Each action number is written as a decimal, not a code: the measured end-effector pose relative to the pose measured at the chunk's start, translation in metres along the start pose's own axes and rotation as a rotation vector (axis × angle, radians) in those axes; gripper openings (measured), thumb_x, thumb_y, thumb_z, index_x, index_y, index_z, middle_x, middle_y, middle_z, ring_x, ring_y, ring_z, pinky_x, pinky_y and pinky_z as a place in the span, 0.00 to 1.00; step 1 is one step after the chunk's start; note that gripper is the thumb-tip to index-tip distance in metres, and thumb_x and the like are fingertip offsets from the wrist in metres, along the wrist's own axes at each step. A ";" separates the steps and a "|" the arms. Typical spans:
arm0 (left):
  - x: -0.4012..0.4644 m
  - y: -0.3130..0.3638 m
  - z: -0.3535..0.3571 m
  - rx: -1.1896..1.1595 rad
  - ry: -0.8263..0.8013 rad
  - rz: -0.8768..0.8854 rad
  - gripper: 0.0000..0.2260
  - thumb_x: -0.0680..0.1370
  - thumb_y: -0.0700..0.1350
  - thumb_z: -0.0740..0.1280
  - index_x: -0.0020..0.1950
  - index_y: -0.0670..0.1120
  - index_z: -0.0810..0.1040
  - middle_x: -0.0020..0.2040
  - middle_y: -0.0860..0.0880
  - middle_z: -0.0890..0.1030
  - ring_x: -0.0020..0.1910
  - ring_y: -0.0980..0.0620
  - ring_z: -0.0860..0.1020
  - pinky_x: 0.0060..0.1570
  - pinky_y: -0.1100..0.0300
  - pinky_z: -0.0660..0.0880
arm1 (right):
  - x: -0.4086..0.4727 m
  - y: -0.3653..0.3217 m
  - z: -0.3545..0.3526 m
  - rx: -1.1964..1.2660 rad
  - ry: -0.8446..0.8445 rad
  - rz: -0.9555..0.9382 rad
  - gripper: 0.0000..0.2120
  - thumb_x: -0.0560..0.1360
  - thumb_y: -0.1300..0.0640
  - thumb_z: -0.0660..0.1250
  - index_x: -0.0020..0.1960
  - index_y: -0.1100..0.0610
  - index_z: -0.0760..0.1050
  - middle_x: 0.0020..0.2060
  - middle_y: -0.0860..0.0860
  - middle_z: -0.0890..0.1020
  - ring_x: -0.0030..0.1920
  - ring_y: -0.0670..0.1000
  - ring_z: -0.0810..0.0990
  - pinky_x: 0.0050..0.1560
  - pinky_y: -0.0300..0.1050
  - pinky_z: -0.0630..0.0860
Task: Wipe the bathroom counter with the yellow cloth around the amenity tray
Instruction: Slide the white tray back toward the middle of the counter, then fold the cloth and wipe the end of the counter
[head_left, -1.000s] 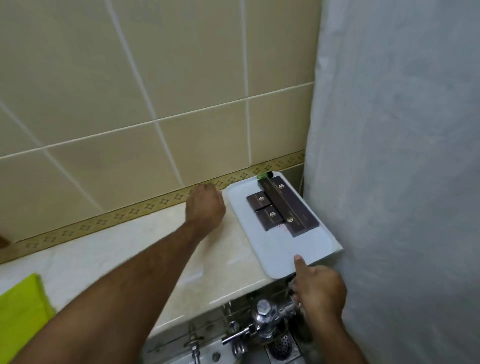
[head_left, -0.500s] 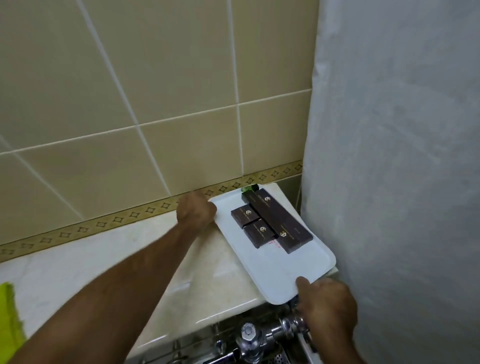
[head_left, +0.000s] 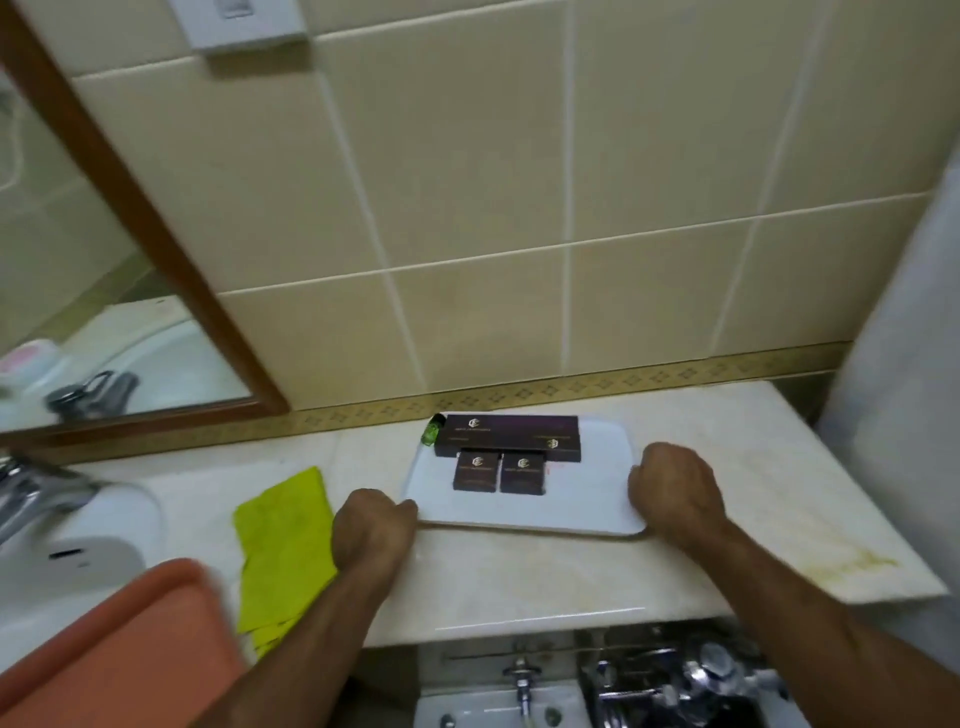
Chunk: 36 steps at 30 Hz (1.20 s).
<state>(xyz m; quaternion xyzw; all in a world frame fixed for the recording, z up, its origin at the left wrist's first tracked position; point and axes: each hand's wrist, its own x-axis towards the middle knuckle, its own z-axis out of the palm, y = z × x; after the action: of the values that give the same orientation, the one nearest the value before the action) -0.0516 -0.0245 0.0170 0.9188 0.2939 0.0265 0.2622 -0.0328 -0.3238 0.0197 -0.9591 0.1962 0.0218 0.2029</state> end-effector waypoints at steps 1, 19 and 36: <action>0.005 -0.010 -0.004 0.027 0.004 -0.018 0.13 0.71 0.48 0.68 0.45 0.38 0.83 0.48 0.40 0.84 0.48 0.39 0.81 0.38 0.59 0.70 | 0.003 -0.013 0.009 -0.022 -0.004 -0.022 0.11 0.75 0.60 0.61 0.51 0.61 0.81 0.54 0.59 0.84 0.55 0.61 0.81 0.53 0.48 0.77; 0.143 -0.083 -0.078 0.562 -0.298 0.276 0.23 0.70 0.45 0.67 0.65 0.46 0.72 0.64 0.43 0.74 0.62 0.43 0.74 0.59 0.51 0.73 | -0.155 -0.052 0.066 0.315 0.258 -0.308 0.06 0.74 0.58 0.70 0.50 0.58 0.84 0.41 0.57 0.84 0.38 0.60 0.84 0.41 0.51 0.80; -0.007 0.104 -0.236 0.148 -0.950 0.874 0.05 0.78 0.38 0.66 0.52 0.38 0.78 0.48 0.37 0.83 0.44 0.45 0.83 0.44 0.49 0.81 | -0.166 -0.104 0.039 1.261 -0.580 -0.426 0.17 0.71 0.53 0.74 0.59 0.50 0.80 0.57 0.53 0.86 0.60 0.55 0.83 0.60 0.56 0.80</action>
<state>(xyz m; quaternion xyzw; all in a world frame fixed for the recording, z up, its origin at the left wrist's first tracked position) -0.0507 0.0104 0.2724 0.8810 -0.2539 -0.2986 0.2649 -0.1448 -0.1600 0.0439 -0.6327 -0.0813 0.1178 0.7610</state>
